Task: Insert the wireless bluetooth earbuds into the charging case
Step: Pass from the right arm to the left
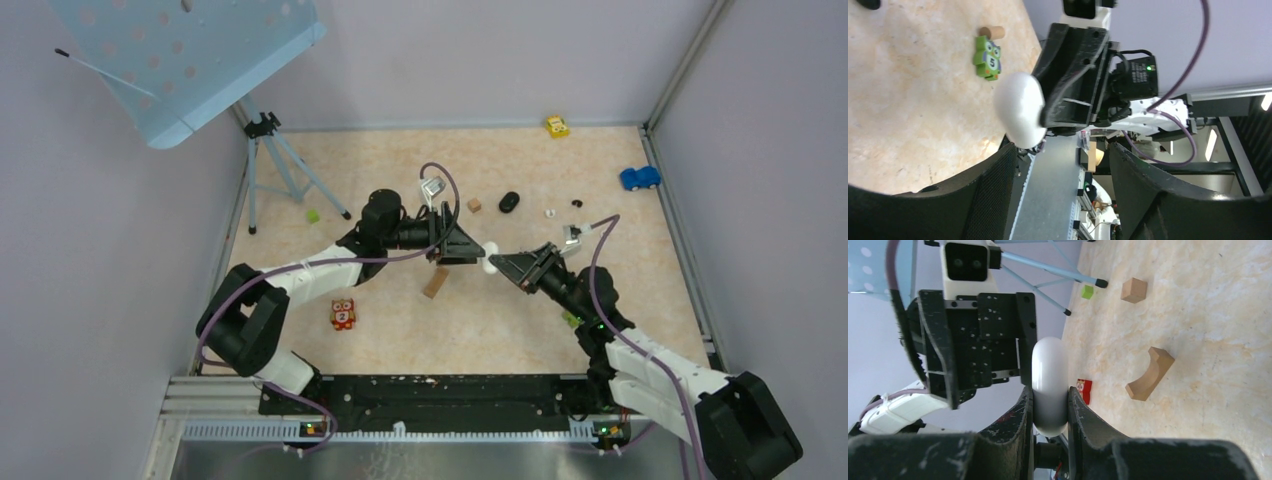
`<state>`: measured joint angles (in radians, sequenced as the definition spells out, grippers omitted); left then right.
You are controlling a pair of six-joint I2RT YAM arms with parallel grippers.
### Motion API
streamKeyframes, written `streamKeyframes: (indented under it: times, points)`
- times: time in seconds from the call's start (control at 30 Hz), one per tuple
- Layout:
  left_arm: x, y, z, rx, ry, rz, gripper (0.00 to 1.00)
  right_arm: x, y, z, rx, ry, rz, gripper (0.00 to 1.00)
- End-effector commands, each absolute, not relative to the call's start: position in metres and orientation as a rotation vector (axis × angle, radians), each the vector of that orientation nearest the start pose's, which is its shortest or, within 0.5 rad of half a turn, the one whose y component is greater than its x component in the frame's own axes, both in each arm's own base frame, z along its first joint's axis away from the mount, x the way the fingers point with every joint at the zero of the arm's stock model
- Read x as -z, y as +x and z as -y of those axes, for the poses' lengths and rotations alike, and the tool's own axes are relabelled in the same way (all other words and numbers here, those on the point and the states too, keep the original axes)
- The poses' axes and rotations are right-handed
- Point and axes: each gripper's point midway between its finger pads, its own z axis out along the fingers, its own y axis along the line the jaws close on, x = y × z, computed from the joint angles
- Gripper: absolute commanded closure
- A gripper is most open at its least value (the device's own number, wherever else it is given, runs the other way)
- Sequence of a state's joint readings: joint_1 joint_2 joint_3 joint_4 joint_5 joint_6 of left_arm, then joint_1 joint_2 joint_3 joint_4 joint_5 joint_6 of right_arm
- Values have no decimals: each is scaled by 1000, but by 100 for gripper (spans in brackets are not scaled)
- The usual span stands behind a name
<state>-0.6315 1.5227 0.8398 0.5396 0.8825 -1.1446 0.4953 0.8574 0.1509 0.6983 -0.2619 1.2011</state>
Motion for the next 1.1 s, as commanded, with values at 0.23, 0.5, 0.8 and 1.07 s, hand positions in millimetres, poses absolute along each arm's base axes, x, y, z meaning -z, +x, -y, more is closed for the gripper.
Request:
streamKeyframes:
  times: [0.23, 0.5, 0.8, 1.07]
  points:
    - [-227, 221, 358, 1893, 316, -2087, 31, -229, 219, -228, -1687, 307, -1575, 100]
    - [-236, 218, 360, 1968, 326, -2013, 45, -234, 216, -228, -1735, 320, -1548, 100]
    - [-240, 219, 361, 2017, 301, -1988, 47, -236, 215, -234, -1764, 286, -1560, 100]
    - [-249, 215, 361, 2082, 305, -1939, 74, -234, 216, -233, -1777, 306, -1555, 100]
